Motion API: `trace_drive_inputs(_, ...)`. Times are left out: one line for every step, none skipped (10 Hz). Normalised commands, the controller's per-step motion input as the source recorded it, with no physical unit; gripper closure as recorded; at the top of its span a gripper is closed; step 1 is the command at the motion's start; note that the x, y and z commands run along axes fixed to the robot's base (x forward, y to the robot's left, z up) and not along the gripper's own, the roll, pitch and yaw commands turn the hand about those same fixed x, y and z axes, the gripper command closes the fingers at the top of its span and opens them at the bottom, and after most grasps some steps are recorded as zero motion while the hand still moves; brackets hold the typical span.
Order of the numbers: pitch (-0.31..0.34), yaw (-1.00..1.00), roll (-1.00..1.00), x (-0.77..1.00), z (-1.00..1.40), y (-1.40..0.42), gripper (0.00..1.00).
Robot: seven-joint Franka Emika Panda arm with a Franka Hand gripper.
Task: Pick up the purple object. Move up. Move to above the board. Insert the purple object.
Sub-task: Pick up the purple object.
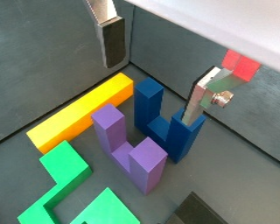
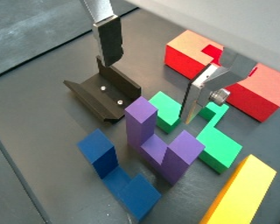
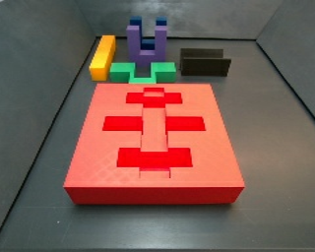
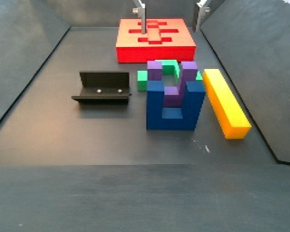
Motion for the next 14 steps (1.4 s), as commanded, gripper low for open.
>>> trace_drive_inputs(0.0, 0.0, -0.02, 0.0, -0.01, 0.0, 0.0)
trace_drive_inputs(-0.007, 0.0, 0.0, 0.0, 0.0, 0.0, 0.0)
trace_drive_inputs(0.0, 0.0, 0.04, -0.02, 0.0, -0.07, 0.0)
trace_drive_inputs(0.051, -0.21, 0.0, 0.65, -0.35, -0.02, 0.0)
trace_drive_inputs(0.066, -0.16, -0.03, 0.95, -0.44, 0.0, 0.0)
trace_drive_inputs(0.084, -0.07, -0.05, 1.0, -0.41, 0.05, 0.0)
trace_drive_inputs(0.097, -0.04, -0.06, 1.0, -0.4, 0.05, 0.0)
trace_drive_inputs(0.084, -0.05, -0.08, 1.0, -0.3, 0.03, 0.0)
trace_drive_inputs(0.089, -0.03, -0.09, 1.0, -0.16, 0.0, 0.0)
trace_drive_inputs(0.079, -0.06, -0.1, 0.99, -0.12, 0.0, 0.0)
trace_drive_inputs(-0.053, -0.19, -0.14, 0.32, -0.26, -0.03, 0.0)
trace_drive_inputs(-0.133, -0.21, -0.21, 0.16, -0.3, 0.0, 0.0)
trace_drive_inputs(-0.193, -0.31, -0.26, 0.14, -0.33, 0.0, 0.0)
trace_drive_inputs(-0.267, -0.3, -0.3, 0.04, -0.34, 0.0, 0.0)
